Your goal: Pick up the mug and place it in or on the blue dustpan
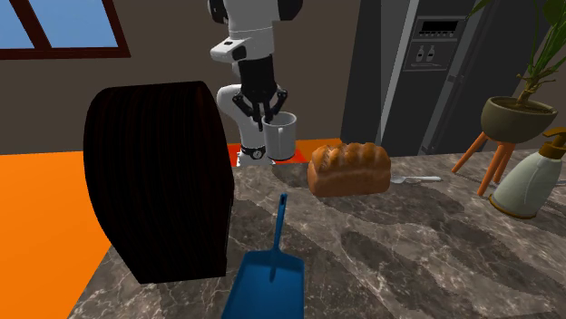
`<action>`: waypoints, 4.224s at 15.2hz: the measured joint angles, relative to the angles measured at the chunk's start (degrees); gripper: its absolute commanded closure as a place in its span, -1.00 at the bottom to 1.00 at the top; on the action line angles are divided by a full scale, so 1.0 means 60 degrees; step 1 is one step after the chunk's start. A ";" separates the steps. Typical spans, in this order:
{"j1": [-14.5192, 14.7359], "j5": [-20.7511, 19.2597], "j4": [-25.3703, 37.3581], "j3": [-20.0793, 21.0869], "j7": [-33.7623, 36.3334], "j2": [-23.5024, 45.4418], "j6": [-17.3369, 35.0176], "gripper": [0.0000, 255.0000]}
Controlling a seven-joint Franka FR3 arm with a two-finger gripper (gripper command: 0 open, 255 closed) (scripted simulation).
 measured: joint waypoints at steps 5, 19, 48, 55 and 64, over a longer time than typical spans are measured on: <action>-0.0021 -0.0037 0.1707 -0.0266 -0.0309 0.1919 0.0190 1.00; -0.0195 0.0418 0.8133 -0.0762 -0.1043 0.7415 -0.0824 1.00; -0.0258 0.0609 0.7057 -0.0780 -0.1372 0.8540 0.1345 1.00; -0.0259 0.0610 0.7057 -0.0781 -0.1373 0.8539 0.1348 -1.00; -0.0322 0.0573 0.8169 -0.0821 -0.1336 0.8469 0.0167 -1.00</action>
